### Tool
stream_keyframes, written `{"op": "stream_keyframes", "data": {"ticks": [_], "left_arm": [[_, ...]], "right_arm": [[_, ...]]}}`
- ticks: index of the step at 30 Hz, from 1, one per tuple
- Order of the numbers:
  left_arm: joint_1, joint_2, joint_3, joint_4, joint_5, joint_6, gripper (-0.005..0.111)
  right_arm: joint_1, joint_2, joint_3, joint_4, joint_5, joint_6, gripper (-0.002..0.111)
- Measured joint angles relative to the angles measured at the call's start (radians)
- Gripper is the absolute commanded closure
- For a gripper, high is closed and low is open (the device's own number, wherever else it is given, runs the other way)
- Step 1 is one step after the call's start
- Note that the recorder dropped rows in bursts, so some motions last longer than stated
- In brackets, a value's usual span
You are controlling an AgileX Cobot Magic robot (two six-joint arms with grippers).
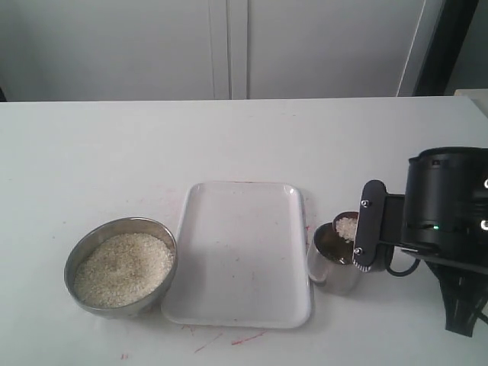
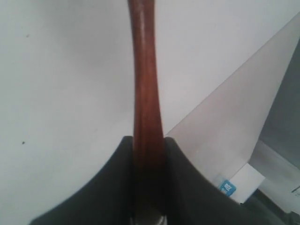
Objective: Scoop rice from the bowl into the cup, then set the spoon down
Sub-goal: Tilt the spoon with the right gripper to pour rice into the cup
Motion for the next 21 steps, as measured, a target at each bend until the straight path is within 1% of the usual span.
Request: {"op": "stream_keyframes", "data": {"ticks": [8, 21], "left_arm": [[0.000, 0.000, 0.000, 0.000, 0.000, 0.000, 0.092], [0.000, 0.000, 0.000, 0.000, 0.000, 0.000, 0.092]], "right_arm": [[0.000, 0.000, 0.000, -0.088, -0.018, -0.066, 0.108], [0.000, 0.000, 0.000, -0.124, -0.029, -0.104, 0.108]]}}
